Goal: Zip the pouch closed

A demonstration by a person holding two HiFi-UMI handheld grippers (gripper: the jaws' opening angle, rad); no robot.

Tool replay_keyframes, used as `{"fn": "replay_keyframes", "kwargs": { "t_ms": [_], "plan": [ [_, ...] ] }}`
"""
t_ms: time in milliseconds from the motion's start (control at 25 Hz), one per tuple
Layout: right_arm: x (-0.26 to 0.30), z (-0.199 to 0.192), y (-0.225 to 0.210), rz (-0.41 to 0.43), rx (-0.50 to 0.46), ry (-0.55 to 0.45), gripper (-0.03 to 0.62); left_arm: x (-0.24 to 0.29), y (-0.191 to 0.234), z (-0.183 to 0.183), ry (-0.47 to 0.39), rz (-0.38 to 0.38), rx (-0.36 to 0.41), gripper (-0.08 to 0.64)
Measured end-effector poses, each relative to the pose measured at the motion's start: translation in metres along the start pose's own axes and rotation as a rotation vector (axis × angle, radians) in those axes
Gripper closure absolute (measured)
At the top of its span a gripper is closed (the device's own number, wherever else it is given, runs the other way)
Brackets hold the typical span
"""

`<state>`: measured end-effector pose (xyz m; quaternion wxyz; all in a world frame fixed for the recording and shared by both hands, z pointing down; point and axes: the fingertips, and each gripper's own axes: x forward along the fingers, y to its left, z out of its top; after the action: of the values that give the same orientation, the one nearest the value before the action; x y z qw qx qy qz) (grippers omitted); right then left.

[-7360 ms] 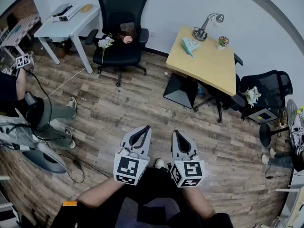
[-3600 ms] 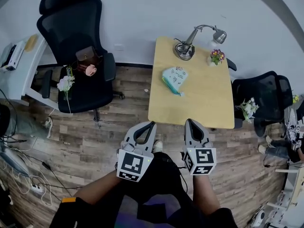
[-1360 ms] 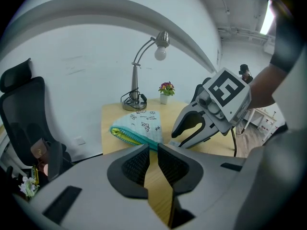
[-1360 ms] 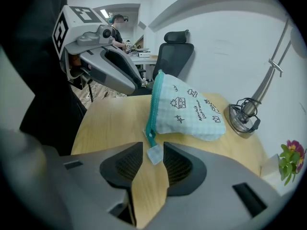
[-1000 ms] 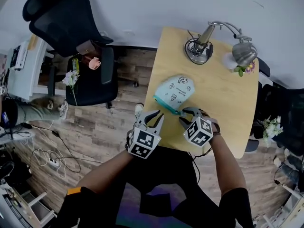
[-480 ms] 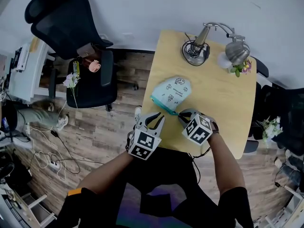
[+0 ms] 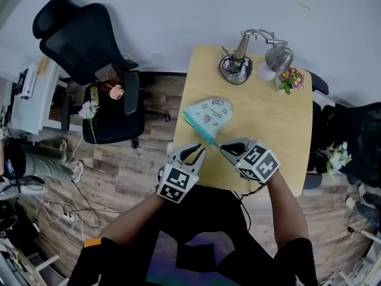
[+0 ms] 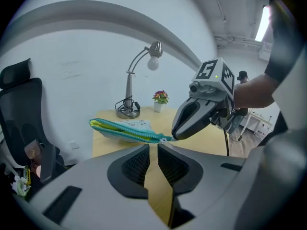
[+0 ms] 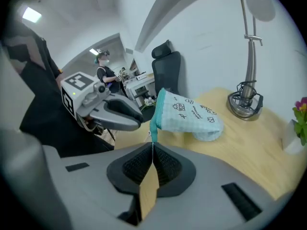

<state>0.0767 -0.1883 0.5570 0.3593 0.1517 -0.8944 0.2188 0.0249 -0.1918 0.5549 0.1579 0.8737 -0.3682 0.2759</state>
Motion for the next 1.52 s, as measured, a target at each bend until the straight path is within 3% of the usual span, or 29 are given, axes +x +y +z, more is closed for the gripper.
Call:
{"fn": "replay_keyframes", "kwargs": {
  "t_ms": [200, 440, 640, 880, 1040, 1240, 1520],
  "plan": [
    [-0.026, 0.027, 0.011, 0.007, 0.013, -0.079, 0.569, -0.012, -0.013, 0.030, -0.070, -0.043, 0.027, 0.464],
    [-0.045, 0.047, 0.028, 0.011, -0.006, -0.120, 0.571, -0.023, -0.029, 0.055, -0.106, -0.041, 0.183, 0.405],
    [-0.057, 0.054, 0.043, 0.028, -0.020, -0.137, 0.571, -0.027, -0.037, 0.051, -0.101, -0.032, 0.263, 0.405],
    [-0.067, 0.051, 0.051, 0.025, -0.049, -0.122, 0.571, -0.034, -0.037, 0.060, -0.135, -0.007, 0.277, 0.406],
    [-0.069, 0.045, 0.050, 0.018, -0.049, -0.112, 0.571, -0.036, -0.043, 0.070, -0.154, -0.018, 0.330, 0.408],
    [-0.070, 0.040, 0.051, 0.018, -0.061, -0.102, 0.571, -0.036, -0.050, 0.078, -0.173, -0.032, 0.366, 0.471],
    [-0.070, 0.037, 0.049, 0.015, -0.068, -0.100, 0.571, -0.031, -0.058, 0.081, -0.163, -0.059, 0.396, 0.499]
  ]
}}
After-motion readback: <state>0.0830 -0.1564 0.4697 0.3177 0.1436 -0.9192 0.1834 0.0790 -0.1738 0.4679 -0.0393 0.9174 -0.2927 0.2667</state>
